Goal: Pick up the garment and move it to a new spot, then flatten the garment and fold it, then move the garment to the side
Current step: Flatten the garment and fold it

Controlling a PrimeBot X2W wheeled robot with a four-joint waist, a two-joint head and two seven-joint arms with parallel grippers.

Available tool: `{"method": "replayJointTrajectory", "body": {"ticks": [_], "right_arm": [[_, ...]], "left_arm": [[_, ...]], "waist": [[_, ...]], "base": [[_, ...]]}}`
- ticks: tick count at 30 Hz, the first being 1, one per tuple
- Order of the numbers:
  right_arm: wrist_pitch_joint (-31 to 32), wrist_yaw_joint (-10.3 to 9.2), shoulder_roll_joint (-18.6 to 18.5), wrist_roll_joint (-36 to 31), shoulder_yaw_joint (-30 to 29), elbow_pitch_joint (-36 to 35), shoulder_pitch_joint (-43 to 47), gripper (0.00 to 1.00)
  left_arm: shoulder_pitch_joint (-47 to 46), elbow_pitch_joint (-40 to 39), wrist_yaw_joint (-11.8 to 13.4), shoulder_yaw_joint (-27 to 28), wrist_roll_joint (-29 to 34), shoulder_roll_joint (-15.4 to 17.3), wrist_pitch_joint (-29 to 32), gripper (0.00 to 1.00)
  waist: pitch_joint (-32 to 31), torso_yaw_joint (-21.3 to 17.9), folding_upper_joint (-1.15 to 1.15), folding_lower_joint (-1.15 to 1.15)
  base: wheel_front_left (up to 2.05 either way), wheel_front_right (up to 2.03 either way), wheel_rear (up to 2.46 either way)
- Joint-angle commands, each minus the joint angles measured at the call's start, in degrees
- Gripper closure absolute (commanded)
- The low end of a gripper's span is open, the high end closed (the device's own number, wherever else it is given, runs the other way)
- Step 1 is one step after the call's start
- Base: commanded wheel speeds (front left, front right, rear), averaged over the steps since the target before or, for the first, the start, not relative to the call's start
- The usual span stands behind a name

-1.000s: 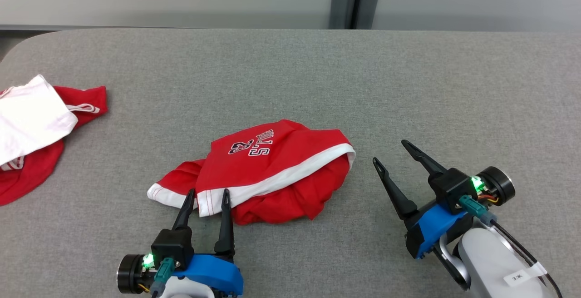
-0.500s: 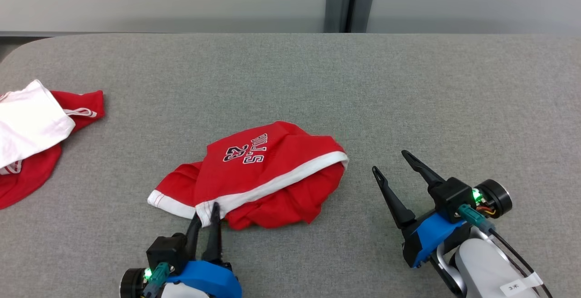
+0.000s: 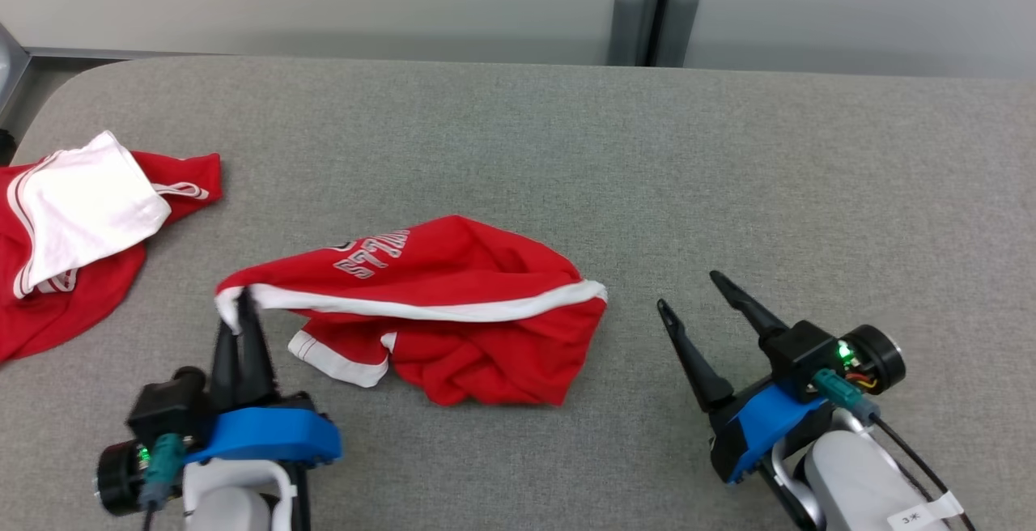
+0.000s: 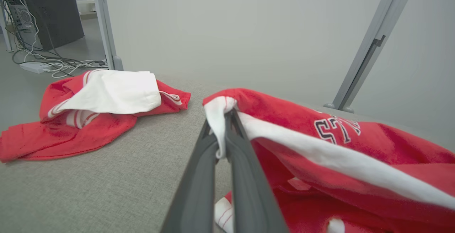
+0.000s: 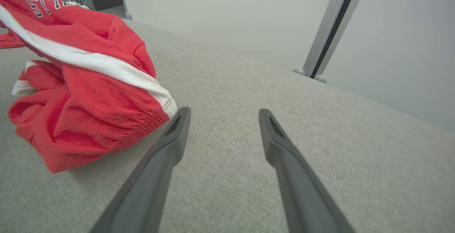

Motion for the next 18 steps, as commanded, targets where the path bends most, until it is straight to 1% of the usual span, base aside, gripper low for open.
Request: {"method": "replayJointTrajectory", "body": {"ticks": [1, 4, 8, 12, 16, 17, 18], "right_arm": [[-0.20, 0.01, 0.49, 0.61, 1.04, -0.44, 1.13, 0.00], [-0.21, 0.01, 0.86, 1.86, 2.41, -0.93, 1.19, 0.00], [-0.21, 0.01, 1.55, 3.82, 2.80, -1.66, 1.33, 0.00], [-0.21, 0.01, 2.21, 7.28, 2.94, -3.00, 0.22, 0.00], [-0.20, 0.01, 3.02, 13.06, 2.93, -4.84, -0.90, 0.00], [-0.21, 0.01, 3.20, 14.82, 3.08, -5.09, -1.04, 0.00], [-0.20, 0.01, 3.34, 16.64, 3.13, -5.16, -1.35, 0.00]], "left_arm": [[0.19, -0.11, 0.68, 3.11, 0.69, -0.02, -0.18, 1.00], [0.56, 0.62, 0.62, 6.49, 1.15, -0.04, -0.18, 1.00], [1.39, 2.37, 0.50, 8.12, 0.81, -0.03, -0.18, 1.00], [2.12, 4.76, 0.46, 7.71, -0.21, -0.02, -0.18, 1.00], [3.07, 6.45, 0.81, 6.39, -1.30, -0.01, -0.18, 1.00], [3.06, 6.59, 0.86, 5.97, -1.27, 0.05, -0.18, 0.93], [2.98, 6.61, 0.87, 5.33, -1.39, 0.02, -0.18, 0.52]], "waist": [[0.13, 0.31, 0.00, 0.00], [0.43, 0.55, 0.00, 0.00], [0.99, 0.88, 0.00, 0.00], [1.88, 1.77, 0.00, 0.00], [2.58, 3.29, 0.00, 0.00], [2.68, 3.64, 0.00, 0.00], [2.76, 4.12, 0.00, 0.00]], "base": [[0.00, 0.00, 0.00], [0.00, 0.00, 0.00], [0.00, 0.00, 0.00], [0.00, 0.00, 0.00], [0.00, 0.00, 0.00], [0.00, 0.00, 0.00], [0.00, 0.00, 0.00]]}}
